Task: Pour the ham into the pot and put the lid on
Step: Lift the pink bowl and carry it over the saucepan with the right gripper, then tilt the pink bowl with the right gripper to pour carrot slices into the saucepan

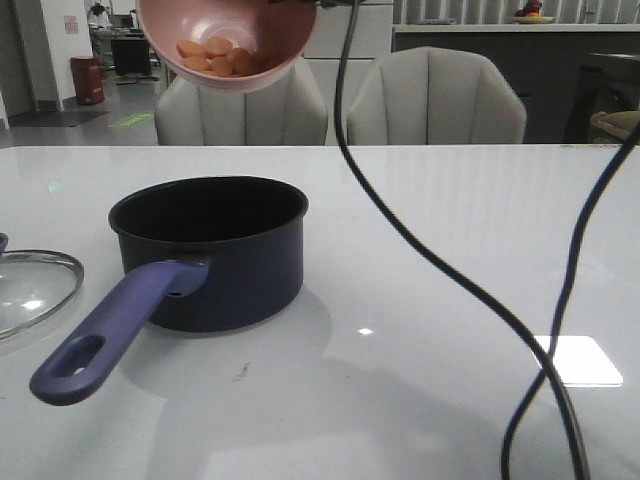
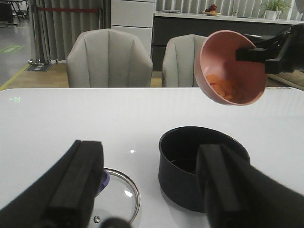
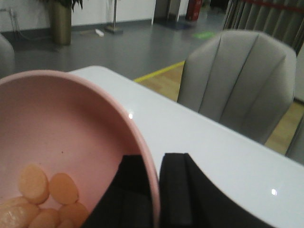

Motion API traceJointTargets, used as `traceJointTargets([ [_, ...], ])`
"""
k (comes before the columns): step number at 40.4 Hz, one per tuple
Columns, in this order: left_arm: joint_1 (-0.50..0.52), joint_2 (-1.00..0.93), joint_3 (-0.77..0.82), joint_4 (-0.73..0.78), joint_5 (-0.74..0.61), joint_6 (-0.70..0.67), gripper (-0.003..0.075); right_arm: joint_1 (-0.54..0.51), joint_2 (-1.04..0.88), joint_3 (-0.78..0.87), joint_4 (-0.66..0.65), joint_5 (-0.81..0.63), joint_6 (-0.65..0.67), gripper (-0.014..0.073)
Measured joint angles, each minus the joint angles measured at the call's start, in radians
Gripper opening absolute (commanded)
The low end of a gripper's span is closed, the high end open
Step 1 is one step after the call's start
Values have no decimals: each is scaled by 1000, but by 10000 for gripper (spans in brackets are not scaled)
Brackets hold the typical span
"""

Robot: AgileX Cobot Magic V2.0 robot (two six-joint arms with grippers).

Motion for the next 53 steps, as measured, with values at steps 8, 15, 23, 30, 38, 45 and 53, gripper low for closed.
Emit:
traceJointTargets([
  [8, 0, 0, 0, 0, 0, 0, 458, 34, 38, 41, 31, -195, -201, 134],
  [15, 0, 0, 0, 0, 0, 0, 458, 112, 40, 74, 218, -306, -633, 134],
  [23, 0, 0, 0, 0, 0, 0, 458, 150, 87, 78, 336, -455, -943, 134],
  [30, 0, 0, 0, -2, 0, 0, 458, 170, 169, 78, 336, -534, -1160, 133],
  [38, 0, 0, 0, -2, 0, 0, 458, 199, 244, 78, 309, -625, -1398, 133],
  [45, 0, 0, 0, -2, 0, 0, 458, 202, 286, 78, 284, -727, -1484, 133],
  [53, 0, 0, 0, -2, 0, 0, 458, 202, 288, 78, 275, -746, -1478, 133],
])
